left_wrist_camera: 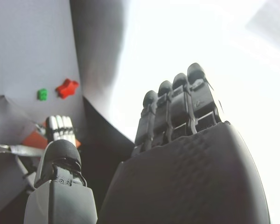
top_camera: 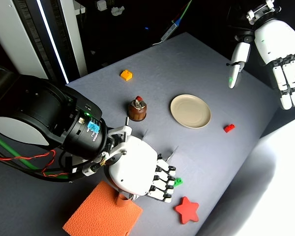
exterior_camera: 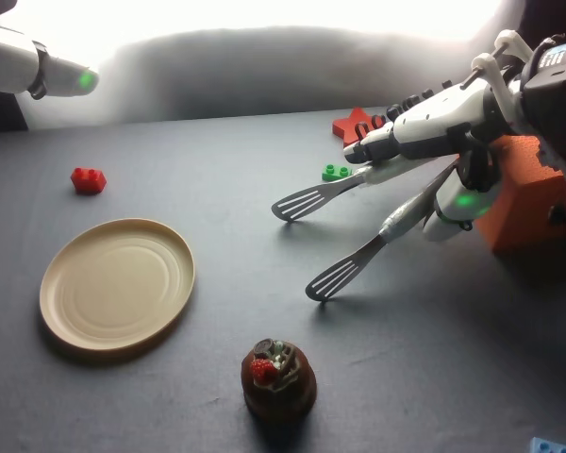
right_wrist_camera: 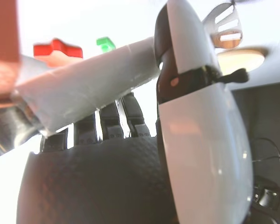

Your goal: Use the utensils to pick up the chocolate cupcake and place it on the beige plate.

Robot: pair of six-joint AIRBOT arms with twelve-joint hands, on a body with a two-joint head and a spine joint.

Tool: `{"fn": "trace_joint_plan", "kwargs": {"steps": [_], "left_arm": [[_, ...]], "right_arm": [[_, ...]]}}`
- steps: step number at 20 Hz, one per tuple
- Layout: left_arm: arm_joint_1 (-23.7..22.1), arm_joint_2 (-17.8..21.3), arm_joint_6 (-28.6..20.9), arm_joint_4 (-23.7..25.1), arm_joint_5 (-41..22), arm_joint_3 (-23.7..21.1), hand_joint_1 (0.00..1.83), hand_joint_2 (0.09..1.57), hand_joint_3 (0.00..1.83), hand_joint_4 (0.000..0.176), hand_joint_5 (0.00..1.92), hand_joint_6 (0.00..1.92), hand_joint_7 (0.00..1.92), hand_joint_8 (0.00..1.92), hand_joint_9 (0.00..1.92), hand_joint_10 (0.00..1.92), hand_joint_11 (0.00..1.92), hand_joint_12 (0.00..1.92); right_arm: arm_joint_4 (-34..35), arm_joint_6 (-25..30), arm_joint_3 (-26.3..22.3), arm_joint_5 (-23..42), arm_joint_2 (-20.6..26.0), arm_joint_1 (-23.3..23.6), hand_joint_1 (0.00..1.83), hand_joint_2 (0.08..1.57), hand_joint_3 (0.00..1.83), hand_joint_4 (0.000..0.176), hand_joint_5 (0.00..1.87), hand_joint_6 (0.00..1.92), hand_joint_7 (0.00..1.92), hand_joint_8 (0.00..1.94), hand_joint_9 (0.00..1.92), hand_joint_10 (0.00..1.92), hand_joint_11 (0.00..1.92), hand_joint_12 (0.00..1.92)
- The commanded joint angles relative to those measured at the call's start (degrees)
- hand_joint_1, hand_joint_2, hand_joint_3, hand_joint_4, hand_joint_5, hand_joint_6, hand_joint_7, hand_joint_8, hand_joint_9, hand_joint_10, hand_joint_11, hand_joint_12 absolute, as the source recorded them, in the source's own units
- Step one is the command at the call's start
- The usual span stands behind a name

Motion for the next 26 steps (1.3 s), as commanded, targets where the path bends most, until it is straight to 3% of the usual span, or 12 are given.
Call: {"fn": "trace_joint_plan", "kwargs": {"steps": [1, 11, 12, 16, 21, 26], "left_arm": [[-0.7, 0.3, 0.1, -0.5, 0.0, 0.3, 0.12, 1.11, 0.0, 0.0, 0.07, 0.0, 0.04, 0.0, 0.02, 0.0, 0.0, 0.06], [-0.7, 0.3, 0.1, -0.8, -0.2, 0.4, 0.13, 1.11, 0.0, 0.0, 0.08, 0.0, 0.06, 0.0, 0.04, 0.0, 0.0, 0.12], [-0.7, 0.3, 0.1, -0.8, -0.2, 0.5, 0.12, 1.11, 0.0, 0.0, 0.09, 0.0, 0.07, 0.0, 0.05, 0.0, 0.0, 0.14], [-0.7, 0.3, 0.1, -0.3, -0.9, 0.6, 0.11, 1.12, 0.0, 0.0, 0.09, 0.0, 0.05, 0.0, 0.03, 0.0, 0.0, 0.13], [-0.7, 0.2, 0.1, -0.4, -0.9, 0.7, 0.13, 1.11, 0.0, 0.0, 0.1, 0.0, 0.08, 0.0, 0.05, 0.0, 0.0, 0.17], [-0.6, 0.3, 0.1, 0.2, -0.9, 0.4, 0.11, 1.12, 0.0, 0.0, 0.08, 0.0, 0.06, 0.0, 0.04, 0.0, 0.0, 0.12]], "right_arm": [[-0.1, 0.3, 0.2, 3.0, 0.4, 1.0, 1.11, 1.03, 0.0, 0.0, 0.03, 0.01, 0.0, 0.0, 0.0, 0.0, 0.02, 0.01], [-2.3, 0.3, 0.2, 3.9, 0.4, -0.5, 1.14, 1.03, 0.0, 0.0, 0.09, 0.02, 0.04, 0.01, 0.03, 0.01, 0.03, 0.02], [-2.4, 0.3, 0.2, 4.0, 0.4, -0.9, 1.12, 1.03, 0.0, 0.0, 0.1, 0.0, 0.05, 0.01, 0.06, 0.0, 0.01, 0.14], [-2.7, 0.3, 0.2, 4.3, 0.4, -0.8, 1.12, 1.05, 0.0, 0.0, 0.15, 0.01, 0.11, 0.01, 0.1, 0.0, 0.0, 0.2], [-2.7, 0.4, 0.2, 4.3, 0.4, -0.5, 1.13, 1.04, 0.0, 0.0, 0.22, 0.01, 0.2, 0.01, 0.17, 0.01, 0.0, 0.41], [-2.7, 0.4, 0.2, 4.3, 0.6, -0.1, 1.14, 1.06, 0.0, 0.0, 0.3, 0.01, 0.3, 0.01, 0.25, 0.01, 0.0, 0.44]]}}
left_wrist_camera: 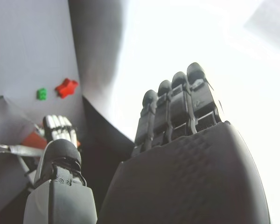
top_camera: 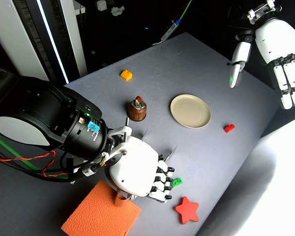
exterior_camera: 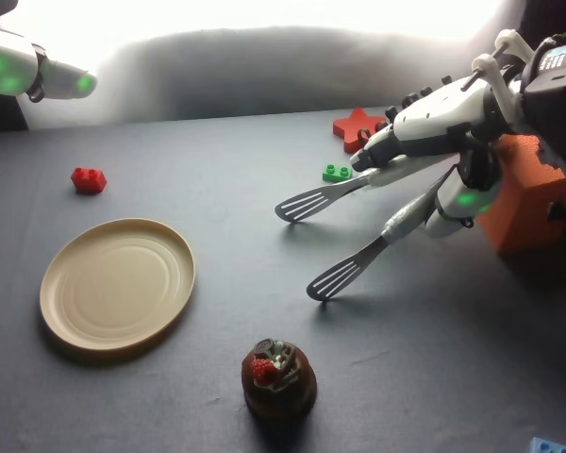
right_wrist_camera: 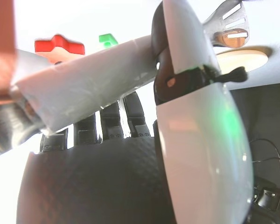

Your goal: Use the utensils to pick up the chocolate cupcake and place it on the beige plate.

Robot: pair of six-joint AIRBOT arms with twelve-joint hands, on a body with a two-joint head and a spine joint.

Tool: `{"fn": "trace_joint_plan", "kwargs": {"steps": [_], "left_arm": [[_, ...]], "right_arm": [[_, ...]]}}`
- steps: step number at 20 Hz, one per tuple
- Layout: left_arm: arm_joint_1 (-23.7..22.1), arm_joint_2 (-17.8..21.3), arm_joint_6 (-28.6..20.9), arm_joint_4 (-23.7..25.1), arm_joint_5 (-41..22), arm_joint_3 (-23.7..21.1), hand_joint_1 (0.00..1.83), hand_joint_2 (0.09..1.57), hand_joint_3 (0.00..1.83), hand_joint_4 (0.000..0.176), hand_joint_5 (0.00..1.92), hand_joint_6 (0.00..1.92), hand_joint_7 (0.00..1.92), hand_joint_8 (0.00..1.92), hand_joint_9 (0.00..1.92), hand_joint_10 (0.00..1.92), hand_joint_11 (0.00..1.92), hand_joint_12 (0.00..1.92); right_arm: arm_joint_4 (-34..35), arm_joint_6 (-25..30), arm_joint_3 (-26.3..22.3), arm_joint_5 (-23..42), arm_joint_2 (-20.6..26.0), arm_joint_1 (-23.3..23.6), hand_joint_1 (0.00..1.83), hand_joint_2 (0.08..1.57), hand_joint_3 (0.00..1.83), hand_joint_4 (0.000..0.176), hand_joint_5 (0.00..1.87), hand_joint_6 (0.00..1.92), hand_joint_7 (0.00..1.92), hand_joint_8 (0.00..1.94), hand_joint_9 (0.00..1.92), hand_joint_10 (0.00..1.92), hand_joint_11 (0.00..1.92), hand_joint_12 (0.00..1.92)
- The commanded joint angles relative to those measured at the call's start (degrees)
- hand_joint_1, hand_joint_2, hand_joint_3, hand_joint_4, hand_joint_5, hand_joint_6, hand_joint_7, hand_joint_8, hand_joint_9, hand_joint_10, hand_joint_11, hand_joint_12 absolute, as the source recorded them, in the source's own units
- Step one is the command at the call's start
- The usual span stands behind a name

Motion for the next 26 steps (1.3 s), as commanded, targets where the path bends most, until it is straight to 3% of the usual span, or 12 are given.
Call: {"fn": "trace_joint_plan", "kwargs": {"steps": [1, 7, 14, 26], "left_arm": [[-0.6, 0.4, 0.1, -0.7, -0.2, 0.3, 0.12, 1.12, 0.0, 0.0, 0.08, 0.0, 0.06, 0.0, 0.04, 0.0, 0.0, 0.11], [-0.6, 0.4, 0.1, -1.3, -0.2, 0.4, 0.08, 1.12, 0.0, 0.0, 0.08, 0.0, 0.07, 0.0, 0.06, 0.0, 0.0, 0.15], [-0.6, 0.3, 0.1, -1.3, -0.2, 0.5, 0.14, 1.12, 0.0, 0.0, 0.1, 0.0, 0.09, 0.0, 0.08, 0.0, 0.0, 0.19], [-0.7, 0.3, 0.1, -1.3, -0.2, 0.5, 0.09, 1.13, 0.0, 0.0, 0.07, 0.0, 0.05, 0.0, 0.04, 0.0, 0.0, 0.12]], "right_arm": [[-0.4, 0.0, 0.2, 2.4, 0.6, 0.6, 1.15, 1.07, 0.0, 0.0, 0.32, 0.01, 0.31, 0.01, 0.26, 0.01, 0.0, 0.47], [-0.4, 0.0, 0.1, 3.3, 0.8, 0.8, 1.15, 1.08, 0.0, 0.0, 0.4, 0.01, 0.4, 0.01, 0.34, 0.01, 0.0, 0.75], [-0.4, -1.6, -1.4, 5.2, 1.5, 1.1, 1.18, 1.06, 0.0, 0.0, 0.46, 0.01, 0.45, 0.01, 0.38, 0.01, 0.0, 0.86], [-0.4, -2.1, -2.2, 6.0, 1.9, 1.4, 1.14, 1.09, 0.0, 0.0, 0.52, 0.0, 0.54, 0.01, 0.49, 0.02, 0.0, 1.11]]}}
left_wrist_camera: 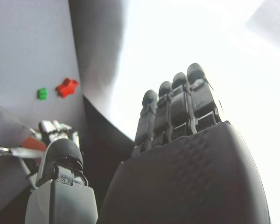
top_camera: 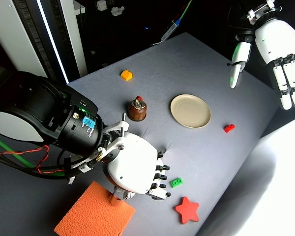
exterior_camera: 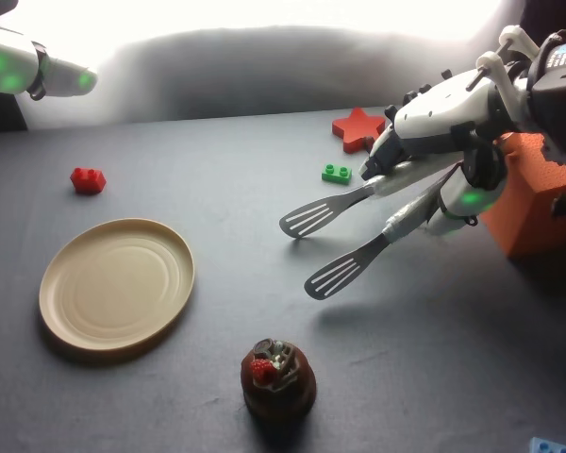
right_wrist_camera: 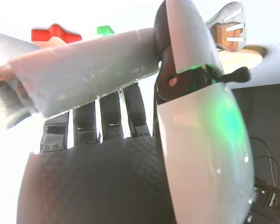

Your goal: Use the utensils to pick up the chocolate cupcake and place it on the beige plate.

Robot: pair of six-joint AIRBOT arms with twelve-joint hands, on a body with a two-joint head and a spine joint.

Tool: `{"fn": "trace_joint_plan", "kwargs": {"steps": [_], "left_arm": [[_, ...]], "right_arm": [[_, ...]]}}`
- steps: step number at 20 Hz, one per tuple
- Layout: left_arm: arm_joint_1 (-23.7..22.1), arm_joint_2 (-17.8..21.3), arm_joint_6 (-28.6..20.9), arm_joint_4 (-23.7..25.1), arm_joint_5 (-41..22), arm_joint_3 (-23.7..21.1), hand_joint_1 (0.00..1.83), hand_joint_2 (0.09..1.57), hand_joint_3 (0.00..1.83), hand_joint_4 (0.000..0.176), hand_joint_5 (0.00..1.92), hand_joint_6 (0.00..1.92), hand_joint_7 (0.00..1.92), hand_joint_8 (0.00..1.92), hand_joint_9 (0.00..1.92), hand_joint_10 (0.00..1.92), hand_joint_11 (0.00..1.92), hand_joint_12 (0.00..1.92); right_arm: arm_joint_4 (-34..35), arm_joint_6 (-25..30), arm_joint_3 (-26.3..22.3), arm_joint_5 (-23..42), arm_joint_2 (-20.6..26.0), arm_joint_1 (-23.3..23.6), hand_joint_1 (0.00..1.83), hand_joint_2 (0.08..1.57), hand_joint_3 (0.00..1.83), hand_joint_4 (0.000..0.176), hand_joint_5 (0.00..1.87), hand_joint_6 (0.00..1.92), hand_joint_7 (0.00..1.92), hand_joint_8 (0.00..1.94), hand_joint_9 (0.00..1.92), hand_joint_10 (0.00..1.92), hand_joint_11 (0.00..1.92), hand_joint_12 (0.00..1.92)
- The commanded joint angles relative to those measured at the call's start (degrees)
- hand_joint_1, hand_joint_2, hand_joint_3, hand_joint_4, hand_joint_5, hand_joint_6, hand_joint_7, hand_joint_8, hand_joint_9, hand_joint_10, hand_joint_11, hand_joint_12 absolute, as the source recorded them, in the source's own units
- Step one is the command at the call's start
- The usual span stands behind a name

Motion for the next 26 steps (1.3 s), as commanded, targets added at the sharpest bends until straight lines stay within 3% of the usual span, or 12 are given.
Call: {"fn": "trace_joint_plan", "kwargs": {"steps": [1, 3, 9, 14, 18, 26], "left_arm": [[-0.7, 0.3, 0.1, -0.7, -0.1, 0.4, 0.11, 1.13, 0.0, 0.0, 0.07, 0.0, 0.05, 0.0, 0.03, 0.0, 0.0, 0.12], [-0.7, 0.3, 0.1, -0.7, -0.1, 0.4, 0.13, 1.12, 0.0, 0.0, 0.1, 0.0, 0.07, 0.0, 0.06, 0.0, 0.0, 0.19], [-0.7, 0.3, 0.1, -0.8, -0.1, 0.5, 0.11, 1.13, 0.0, 0.0, 0.07, 0.0, 0.03, 0.0, 0.02, 0.0, 0.0, 0.08], [-0.7, 0.3, 0.1, -0.9, -0.1, 0.5, 0.12, 1.13, 0.0, 0.0, 0.07, 0.0, 0.05, 0.0, 0.02, 0.0, 0.0, 0.05], [-0.7, 0.3, 0.1, -0.9, -0.1, 0.5, 0.14, 1.13, 0.0, 0.0, 0.09, 0.0, 0.08, 0.0, 0.06, 0.0, 0.0, 0.13], [-0.7, 0.2, 0.1, -1.1, -0.1, 0.6, 0.14, 1.13, 0.0, 0.0, 0.07, 0.0, 0.06, 0.0, 0.04, 0.0, 0.0, 0.12]], "right_arm": [[-0.1, -0.2, -0.1, 4.7, 0.5, 0.8, 1.14, 1.09, 0.0, 0.0, 0.51, 0.0, 0.56, 0.01, 0.51, 0.02, 0.0, 1.16], [-0.1, -0.2, -0.1, 4.7, 0.5, 0.8, 1.12, 1.1, 0.0, 0.0, 0.52, 0.0, 0.57, 0.01, 0.5, 0.02, 0.0, 1.18], [-0.1, -0.2, -0.3, 4.8, 0.6, 1.1, 1.1, 1.12, 0.01, 0.0, 0.56, 0.01, 0.6, 0.01, 0.52, 0.02, 0.0, 1.12], [-0.1, -0.3, -0.4, 4.8, 0.7, 1.3, 1.1, 1.13, 0.0, 0.0, 0.61, 0.01, 0.62, 0.0, 0.57, 0.02, 0.0, 1.21], [-0.1, -0.3, -0.7, 4.8, 0.9, 1.5, 1.13, 1.12, 0.0, 0.0, 0.64, 0.02, 0.64, 0.01, 0.59, 0.02, 0.0, 1.2], [-0.1, -0.9, -1.3, 4.9, 1.2, 1.1, 1.13, 1.12, 0.0, 0.0, 0.62, 0.0, 0.63, 0.0, 0.59, 0.01, 0.0, 1.19]]}}
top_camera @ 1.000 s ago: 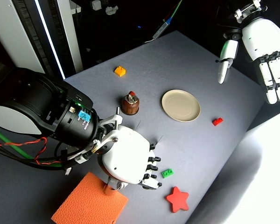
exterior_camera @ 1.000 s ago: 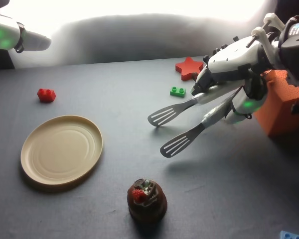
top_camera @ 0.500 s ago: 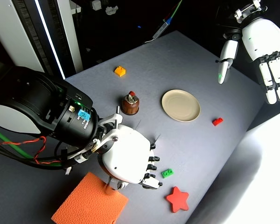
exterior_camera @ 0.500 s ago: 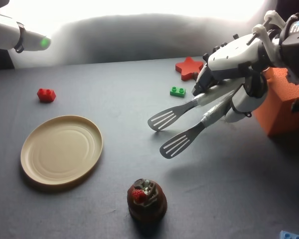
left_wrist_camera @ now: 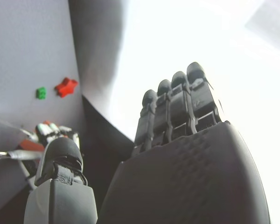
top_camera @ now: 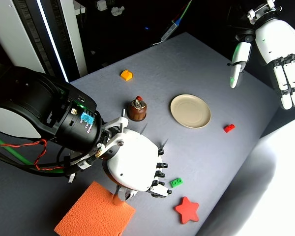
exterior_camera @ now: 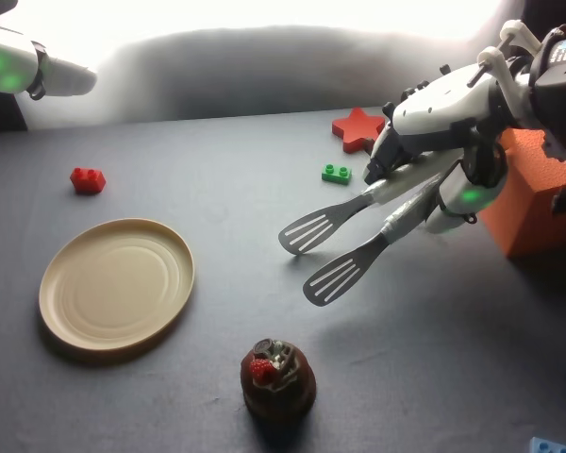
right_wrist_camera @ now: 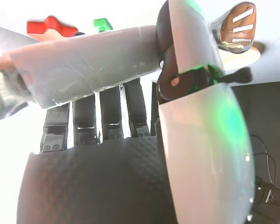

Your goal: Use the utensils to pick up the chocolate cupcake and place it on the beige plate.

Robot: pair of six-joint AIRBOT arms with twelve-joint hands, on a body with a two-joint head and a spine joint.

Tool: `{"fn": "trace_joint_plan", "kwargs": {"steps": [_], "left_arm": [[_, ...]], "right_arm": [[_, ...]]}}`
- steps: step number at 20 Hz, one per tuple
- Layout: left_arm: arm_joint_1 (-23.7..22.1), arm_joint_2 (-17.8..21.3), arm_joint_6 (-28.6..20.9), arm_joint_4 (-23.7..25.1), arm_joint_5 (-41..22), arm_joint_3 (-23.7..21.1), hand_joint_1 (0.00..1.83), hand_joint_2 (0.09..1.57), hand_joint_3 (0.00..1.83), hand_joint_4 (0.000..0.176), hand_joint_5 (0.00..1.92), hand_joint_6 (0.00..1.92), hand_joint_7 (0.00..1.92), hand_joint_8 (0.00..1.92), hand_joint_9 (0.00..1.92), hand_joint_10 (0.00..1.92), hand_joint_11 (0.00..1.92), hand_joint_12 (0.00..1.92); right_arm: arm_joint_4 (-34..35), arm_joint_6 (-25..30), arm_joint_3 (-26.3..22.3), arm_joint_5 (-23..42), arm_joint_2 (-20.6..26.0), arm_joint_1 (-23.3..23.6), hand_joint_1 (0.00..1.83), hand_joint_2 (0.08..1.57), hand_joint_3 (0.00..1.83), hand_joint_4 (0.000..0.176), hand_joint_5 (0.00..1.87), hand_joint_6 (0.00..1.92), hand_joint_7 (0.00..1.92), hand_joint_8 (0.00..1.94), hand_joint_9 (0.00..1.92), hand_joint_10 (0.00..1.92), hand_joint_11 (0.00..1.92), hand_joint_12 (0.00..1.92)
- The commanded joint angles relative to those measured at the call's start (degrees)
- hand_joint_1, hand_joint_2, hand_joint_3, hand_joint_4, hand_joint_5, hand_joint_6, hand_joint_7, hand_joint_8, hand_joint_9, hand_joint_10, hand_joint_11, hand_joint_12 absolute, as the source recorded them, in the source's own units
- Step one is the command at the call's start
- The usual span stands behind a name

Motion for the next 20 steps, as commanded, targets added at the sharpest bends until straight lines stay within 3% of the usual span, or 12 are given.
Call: {"fn": "trace_joint_plan", "kwargs": {"steps": [1, 8, 20], "left_arm": [[-0.7, 0.2, 0.0, -0.7, -0.1, 0.5, 0.15, 1.13, 0.0, 0.0, 0.07, 0.0, 0.06, 0.0, 0.04, 0.0, 0.0, 0.12], [-0.8, 0.2, 0.0, -0.7, -0.1, 0.6, 0.17, 1.13, 0.0, 0.0, 0.11, 0.01, 0.1, 0.01, 0.07, 0.01, 0.0, 0.19], [-1.0, 0.2, 0.0, -0.7, -0.2, 0.7, 0.15, 1.13, 0.0, 0.0, 0.08, 0.0, 0.06, 0.0, 0.03, 0.0, 0.0, 0.1]], "right_arm": [[-0.2, -0.3, -0.2, 4.9, 0.4, 0.4, 1.13, 1.12, 0.0, 0.0, 0.64, 0.01, 0.64, 0.0, 0.59, 0.01, 0.0, 1.18], [-0.6, -1.0, -0.2, 5.0, 0.5, -0.8, 1.1, 1.13, 0.0, 0.0, 0.68, 0.01, 0.7, 0.01, 0.63, 0.02, 0.0, 1.25], [-1.9, -1.1, -0.5, 5.0, 0.8, -0.3, 1.11, 1.14, 0.0, 0.0, 0.7, 0.01, 0.76, 0.01, 0.71, 0.04, 0.0, 1.31]]}}
